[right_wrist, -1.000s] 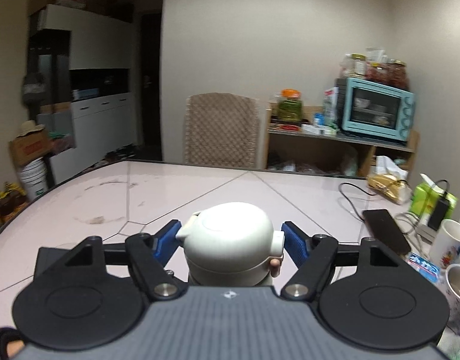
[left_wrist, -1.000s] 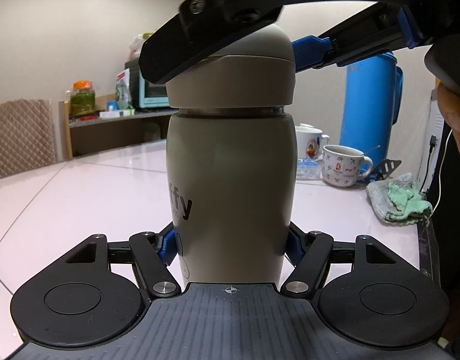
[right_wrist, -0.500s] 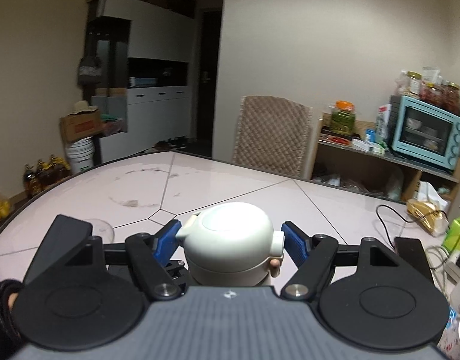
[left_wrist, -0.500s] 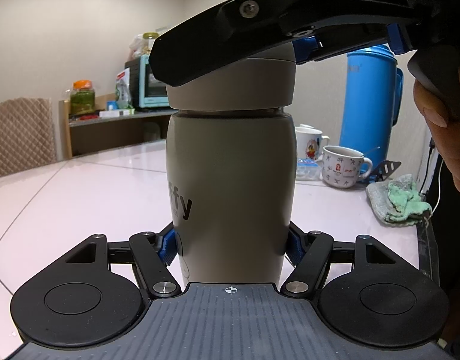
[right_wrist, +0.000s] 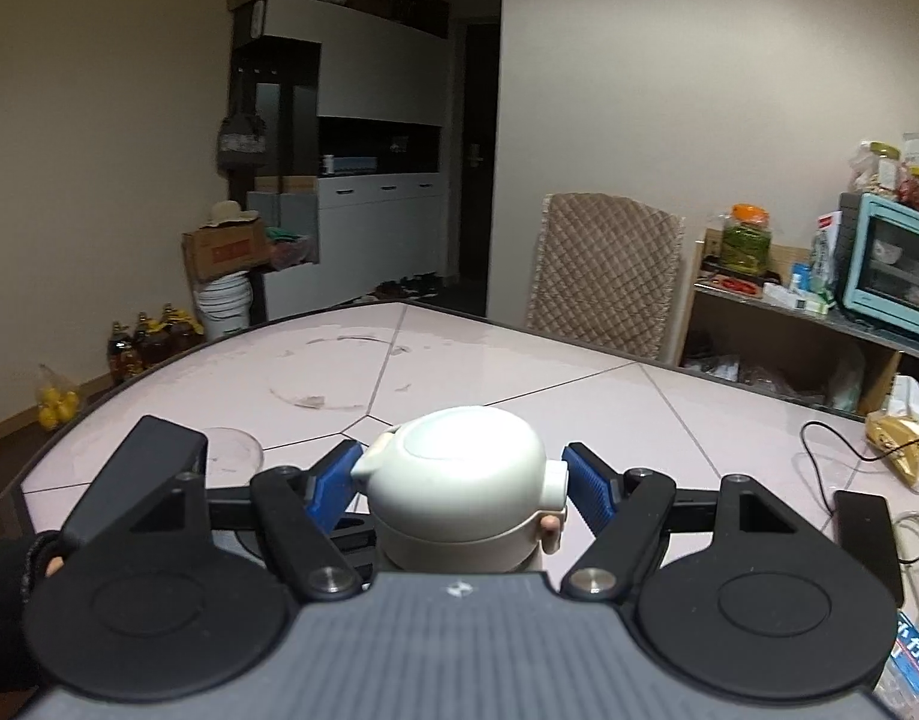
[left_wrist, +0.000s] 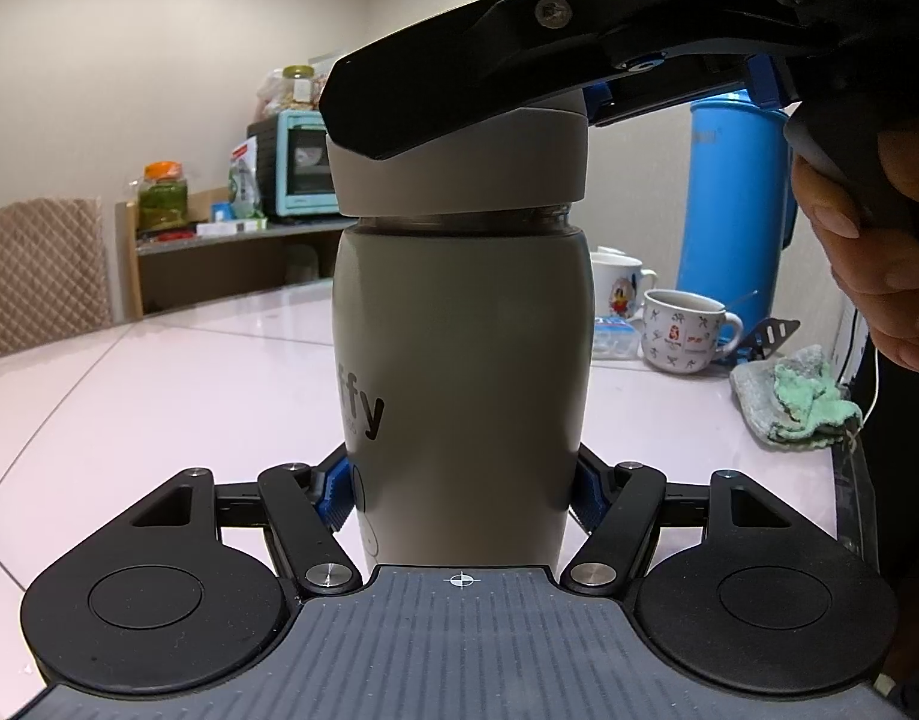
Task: Unscrew bottle cap and pour
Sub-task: 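Lift the loosened cap off the bottle threads with the right gripper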
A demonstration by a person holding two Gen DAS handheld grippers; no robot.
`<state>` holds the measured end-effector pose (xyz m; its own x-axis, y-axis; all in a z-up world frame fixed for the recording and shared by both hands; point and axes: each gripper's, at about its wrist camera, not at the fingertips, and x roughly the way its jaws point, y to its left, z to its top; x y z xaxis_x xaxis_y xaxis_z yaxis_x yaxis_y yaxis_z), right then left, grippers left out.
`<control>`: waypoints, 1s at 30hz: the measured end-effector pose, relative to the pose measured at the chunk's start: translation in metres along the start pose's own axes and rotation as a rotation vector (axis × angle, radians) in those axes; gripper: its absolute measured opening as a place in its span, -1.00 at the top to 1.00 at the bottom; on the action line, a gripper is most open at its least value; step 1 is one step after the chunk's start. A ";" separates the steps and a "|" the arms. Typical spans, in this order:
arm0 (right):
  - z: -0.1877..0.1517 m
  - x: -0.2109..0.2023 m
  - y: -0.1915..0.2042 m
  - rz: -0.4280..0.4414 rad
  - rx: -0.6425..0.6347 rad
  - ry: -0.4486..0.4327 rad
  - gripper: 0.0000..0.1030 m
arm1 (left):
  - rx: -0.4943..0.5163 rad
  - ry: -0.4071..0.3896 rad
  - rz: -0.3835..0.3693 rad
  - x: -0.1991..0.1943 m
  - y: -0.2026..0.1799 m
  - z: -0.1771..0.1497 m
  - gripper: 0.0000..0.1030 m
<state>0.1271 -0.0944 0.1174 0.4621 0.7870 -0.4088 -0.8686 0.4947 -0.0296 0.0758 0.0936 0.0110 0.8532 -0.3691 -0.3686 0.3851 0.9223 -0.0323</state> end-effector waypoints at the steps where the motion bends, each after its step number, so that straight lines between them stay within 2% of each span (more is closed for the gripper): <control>1: 0.000 0.000 -0.002 0.010 -0.004 0.000 -0.46 | 0.001 0.000 0.000 -0.002 -0.005 -0.001 -0.40; 17: -0.002 -0.007 -0.003 0.007 -0.007 -0.040 -0.45 | 0.012 0.001 0.005 0.000 -0.017 -0.002 -0.40; 30: -0.004 -0.010 -0.008 -0.001 0.062 -0.113 -0.45 | 0.011 0.000 0.005 0.001 -0.020 -0.003 -0.40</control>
<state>0.1282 -0.1077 0.1181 0.4831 0.8213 -0.3034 -0.8571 0.5145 0.0279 0.0680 0.0749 0.0085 0.8549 -0.3646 -0.3691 0.3847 0.9228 -0.0205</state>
